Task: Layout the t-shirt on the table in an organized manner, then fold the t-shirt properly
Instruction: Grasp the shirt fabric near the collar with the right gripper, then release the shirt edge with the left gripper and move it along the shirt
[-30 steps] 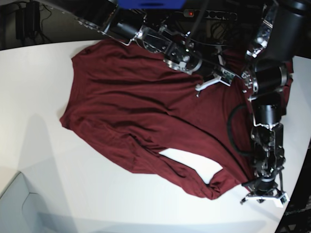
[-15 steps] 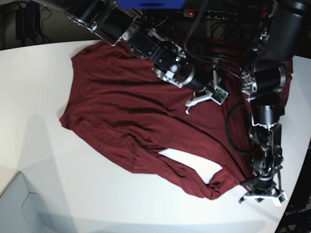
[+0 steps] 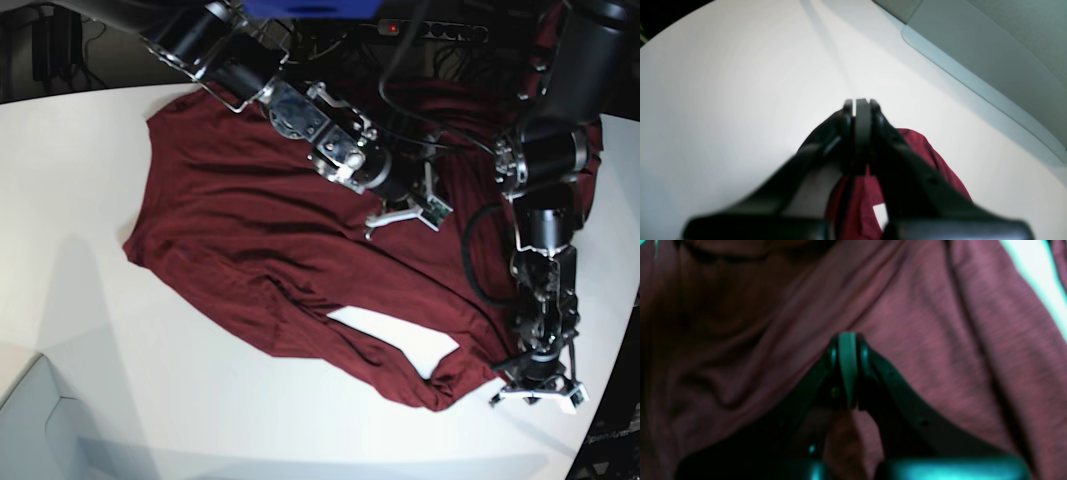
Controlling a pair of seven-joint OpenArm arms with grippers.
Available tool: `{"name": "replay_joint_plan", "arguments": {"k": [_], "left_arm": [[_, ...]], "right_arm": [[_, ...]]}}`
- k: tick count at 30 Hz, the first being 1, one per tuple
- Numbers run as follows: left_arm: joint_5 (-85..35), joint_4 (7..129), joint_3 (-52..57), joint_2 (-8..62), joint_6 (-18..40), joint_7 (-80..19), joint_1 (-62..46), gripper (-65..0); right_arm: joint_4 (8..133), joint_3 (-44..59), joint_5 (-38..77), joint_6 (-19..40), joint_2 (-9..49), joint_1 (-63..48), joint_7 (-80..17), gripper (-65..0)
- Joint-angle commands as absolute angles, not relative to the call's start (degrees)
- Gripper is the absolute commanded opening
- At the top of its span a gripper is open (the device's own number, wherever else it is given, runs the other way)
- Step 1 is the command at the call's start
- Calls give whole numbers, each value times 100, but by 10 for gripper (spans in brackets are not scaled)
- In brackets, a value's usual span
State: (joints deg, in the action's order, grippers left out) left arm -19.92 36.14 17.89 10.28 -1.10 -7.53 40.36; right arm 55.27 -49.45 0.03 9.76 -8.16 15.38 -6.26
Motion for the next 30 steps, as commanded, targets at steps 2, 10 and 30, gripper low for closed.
{"name": "replay_joint_plan", "arguments": {"k": [2, 10, 30], "left_arm": [[-1982, 3574, 1780, 1068, -48, -611, 4286, -645], [-1982, 3284, 1807, 1130, -48, -602, 4286, -645], [-2044, 3697, 1833, 1481, -57, -646, 4242, -359]], "right_arm": [[5473, -4945, 31, 989, -900, 1657, -365, -650], [5367, -5130, 4, 1007, -900, 1411, -330, -650], [6949, -4057, 4, 1007, -646, 1156, -444, -650]]}}
